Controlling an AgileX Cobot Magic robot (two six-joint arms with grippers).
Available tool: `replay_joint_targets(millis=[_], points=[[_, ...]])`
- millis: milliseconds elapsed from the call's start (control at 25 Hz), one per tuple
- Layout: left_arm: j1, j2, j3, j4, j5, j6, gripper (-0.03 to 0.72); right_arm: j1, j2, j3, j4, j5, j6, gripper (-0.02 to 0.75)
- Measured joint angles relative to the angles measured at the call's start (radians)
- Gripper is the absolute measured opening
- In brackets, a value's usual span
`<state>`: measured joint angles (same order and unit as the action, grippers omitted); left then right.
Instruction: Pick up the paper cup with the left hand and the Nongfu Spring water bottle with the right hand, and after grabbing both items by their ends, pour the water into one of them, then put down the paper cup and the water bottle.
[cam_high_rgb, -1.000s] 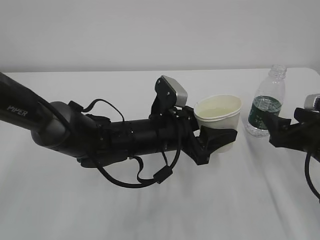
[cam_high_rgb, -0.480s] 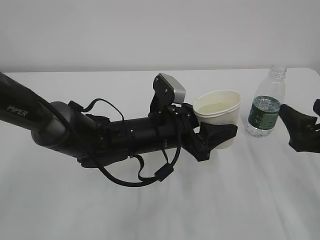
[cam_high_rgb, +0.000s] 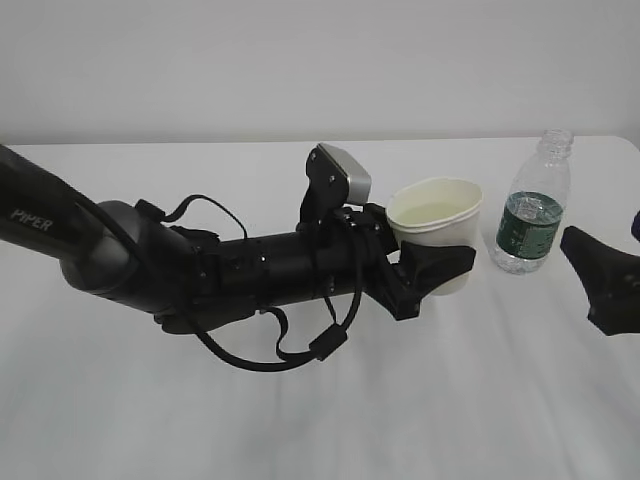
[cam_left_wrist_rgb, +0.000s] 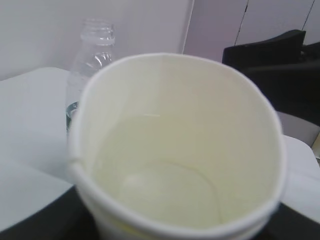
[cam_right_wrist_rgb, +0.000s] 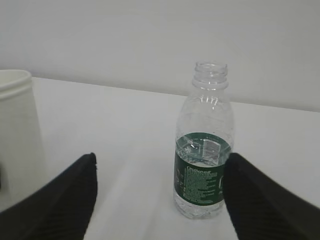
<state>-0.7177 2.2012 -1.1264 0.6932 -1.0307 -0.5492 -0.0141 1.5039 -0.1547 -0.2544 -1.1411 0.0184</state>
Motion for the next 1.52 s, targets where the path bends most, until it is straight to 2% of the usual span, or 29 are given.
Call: replay_joint_targets(millis=[240, 400, 560, 800, 1280, 1520], points=[[0.016, -0.020, 0.000, 0.004, 0.000, 0.000, 0.435, 0.000, 0.000, 0.000, -0.011, 0.000, 0.000, 0.594], [0.065, -0.028, 0.000, 0.016, -0.004, 0.000, 0.435, 0.000, 0.000, 0.000, -0.011, 0.000, 0.000, 0.593], [0.127, -0.030, 0.005, 0.084, -0.057, 0.000, 0.435, 0.000, 0.000, 0.000, -0.011, 0.000, 0.000, 0.593], [0.175, -0.030, 0.095, 0.112, -0.090, 0.000, 0.433, 0.000, 0.000, 0.000, -0.011, 0.000, 0.000, 0.594], [0.282, -0.043, 0.241, 0.062, -0.090, 0.028, 0.431, 0.000, 0.000, 0.000, -0.011, 0.000, 0.000, 0.593], [0.301, -0.068, 0.292, 0.056, -0.090, 0.102, 0.430, 0.000, 0.000, 0.000, -0.011, 0.000, 0.000, 0.593]])
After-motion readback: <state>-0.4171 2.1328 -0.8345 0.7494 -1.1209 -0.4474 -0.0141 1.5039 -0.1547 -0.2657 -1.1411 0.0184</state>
